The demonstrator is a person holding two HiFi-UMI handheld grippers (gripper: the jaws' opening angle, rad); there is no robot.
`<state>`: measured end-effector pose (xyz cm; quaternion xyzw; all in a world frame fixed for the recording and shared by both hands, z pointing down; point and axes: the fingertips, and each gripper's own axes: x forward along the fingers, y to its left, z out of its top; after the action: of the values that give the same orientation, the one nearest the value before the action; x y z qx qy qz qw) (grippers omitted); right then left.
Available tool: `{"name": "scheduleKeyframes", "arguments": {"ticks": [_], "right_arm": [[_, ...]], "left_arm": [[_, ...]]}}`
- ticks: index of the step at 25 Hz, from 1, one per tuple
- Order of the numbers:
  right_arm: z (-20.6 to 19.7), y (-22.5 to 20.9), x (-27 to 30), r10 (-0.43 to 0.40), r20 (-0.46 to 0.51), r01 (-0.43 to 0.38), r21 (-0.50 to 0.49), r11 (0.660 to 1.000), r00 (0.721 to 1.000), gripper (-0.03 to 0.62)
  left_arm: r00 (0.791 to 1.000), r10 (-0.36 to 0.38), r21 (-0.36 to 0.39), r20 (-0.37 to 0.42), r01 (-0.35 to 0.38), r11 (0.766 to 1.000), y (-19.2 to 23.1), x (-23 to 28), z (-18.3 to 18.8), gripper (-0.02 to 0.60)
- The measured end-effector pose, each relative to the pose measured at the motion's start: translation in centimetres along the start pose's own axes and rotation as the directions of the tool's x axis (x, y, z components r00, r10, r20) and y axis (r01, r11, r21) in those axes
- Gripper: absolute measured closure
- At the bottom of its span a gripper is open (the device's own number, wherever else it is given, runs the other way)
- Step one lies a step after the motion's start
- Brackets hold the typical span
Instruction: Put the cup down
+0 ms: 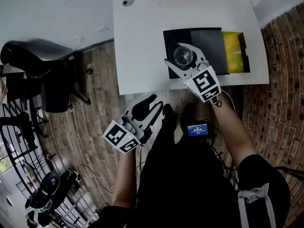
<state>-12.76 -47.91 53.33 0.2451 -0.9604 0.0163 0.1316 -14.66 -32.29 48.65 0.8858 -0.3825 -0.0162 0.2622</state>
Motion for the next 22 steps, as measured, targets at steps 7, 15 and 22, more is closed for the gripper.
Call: {"name": "scheduleKeyframes", "arguments": {"ticks": [7, 15, 22], "right_arm": [[-1.3, 0.5, -0.2, 0.006, -0.073, -0.005, 0.014, 1.000, 0.997, 0.299], [-3.1, 0.6, -1.9, -0.049, -0.150, 0.044, -0.032, 0.998, 0.987, 0.296], [-4.1, 1.1, -4.6, -0.078, -0.171, 0.076, -0.014, 0.997, 0.982, 0.296]], "left_arm": [[1.000, -0.001, -0.006, 0.014, 0.001, 1.000, -0.4, -0.6, -0.2, 0.463], [1.000, -0.007, -0.012, 0.018, 0.007, 1.000, -1.5, -1.4, -1.0, 0.463], [0.999, -0.024, -0.008, 0.024, 0.024, 1.000, -2.6, -1.9, -1.4, 0.463]]}}
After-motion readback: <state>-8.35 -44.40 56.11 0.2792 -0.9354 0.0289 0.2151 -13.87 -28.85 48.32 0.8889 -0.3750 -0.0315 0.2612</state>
